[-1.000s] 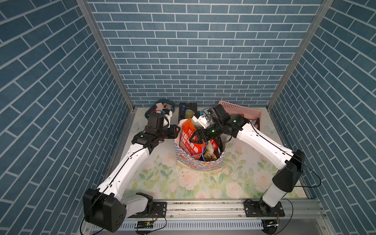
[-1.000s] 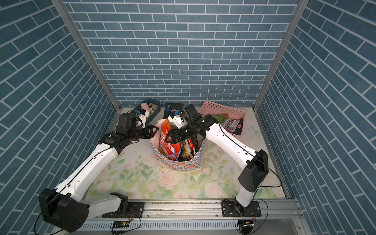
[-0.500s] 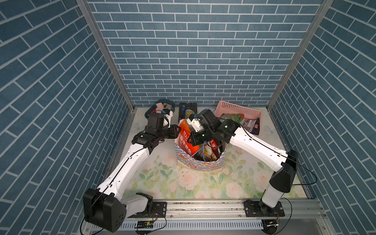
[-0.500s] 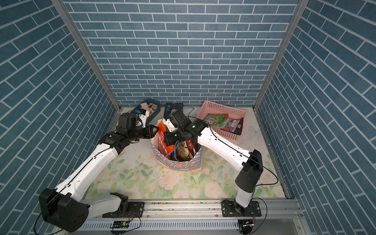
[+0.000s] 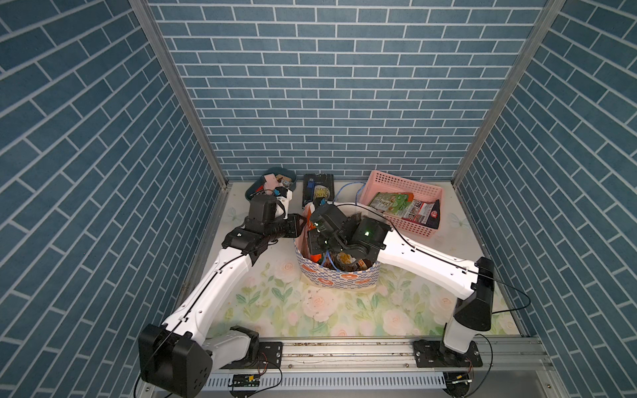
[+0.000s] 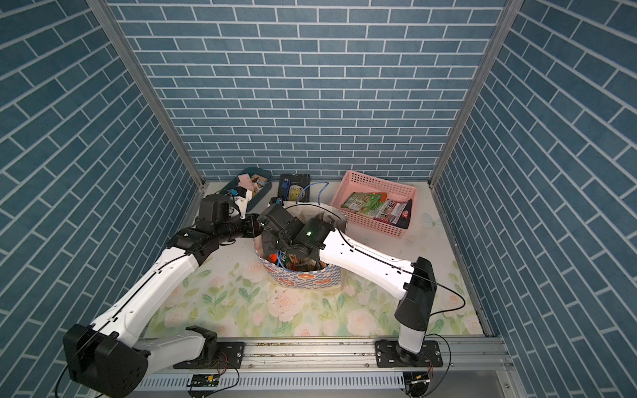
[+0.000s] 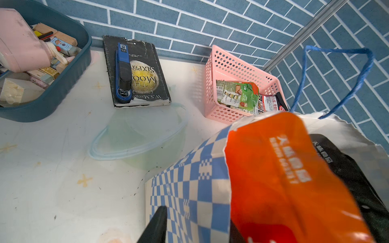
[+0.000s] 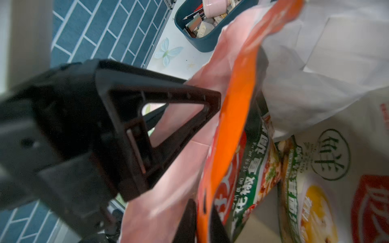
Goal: Place the condiment packets inside the bag
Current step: Place the condiment packet in the paper bag, then adjust the condiment packet in the paper bag, then pick up the condiment packet from the storage box.
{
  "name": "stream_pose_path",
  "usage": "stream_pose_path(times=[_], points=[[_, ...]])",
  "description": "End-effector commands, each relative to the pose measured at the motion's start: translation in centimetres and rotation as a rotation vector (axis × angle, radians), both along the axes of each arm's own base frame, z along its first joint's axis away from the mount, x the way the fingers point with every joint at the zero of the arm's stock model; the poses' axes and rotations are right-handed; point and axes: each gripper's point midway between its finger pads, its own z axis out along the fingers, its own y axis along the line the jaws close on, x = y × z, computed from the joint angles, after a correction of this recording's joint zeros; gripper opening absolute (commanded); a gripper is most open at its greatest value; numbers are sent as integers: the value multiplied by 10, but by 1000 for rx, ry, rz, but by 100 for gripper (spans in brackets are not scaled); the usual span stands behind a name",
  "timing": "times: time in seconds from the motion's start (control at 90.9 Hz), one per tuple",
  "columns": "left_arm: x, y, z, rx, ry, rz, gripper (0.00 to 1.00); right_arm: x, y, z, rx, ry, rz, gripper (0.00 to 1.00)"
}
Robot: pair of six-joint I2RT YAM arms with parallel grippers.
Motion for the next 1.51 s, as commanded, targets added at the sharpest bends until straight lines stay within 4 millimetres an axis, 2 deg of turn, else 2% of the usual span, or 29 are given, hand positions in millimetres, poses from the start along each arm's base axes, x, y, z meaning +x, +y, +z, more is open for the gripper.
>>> stream_pose_path(times=[0.0,0.044,0.121,0.363,0.495,0.572,0.66,0.792,0.847,0.946,1.034,1.089,1.265,1.386,1.496], points=[[-4,2,-4,14,9,-1,44,3,17,19,64,-48,46,53],[-3,2,-3,17,6,1,47,3,15,29,70,-73,62,62],[-2,4,1,25,-3,6,52,2,9,49,94,-110,99,72],[1,10,20,35,-50,41,71,10,-35,114,216,-204,137,79],[1,14,37,26,-85,66,82,18,-60,124,267,-211,133,79],[1,14,47,17,-102,73,85,23,-74,125,290,-201,120,79],[-1,11,57,-5,-116,57,88,36,-100,126,279,-215,49,78],[-6,0,70,-63,-133,1,94,68,-159,112,208,-202,-126,78],[-9,-9,73,-98,-130,-47,99,82,-188,102,173,-192,-192,78],[-19,-33,74,-158,-82,-171,100,108,-246,82,118,-178,-310,79],[-25,-49,61,-80,-21,-204,100,126,-292,63,121,-156,-395,80],[-25,-51,49,20,18,-182,100,135,-311,53,127,-150,-428,80],[-24,-37,15,257,134,-116,100,149,-343,23,160,-110,-478,81],[-26,-17,-6,419,198,-66,100,155,-358,4,178,-67,-504,82],[-26,0,-8,517,212,-15,100,158,-368,-8,162,-43,-531,82]])
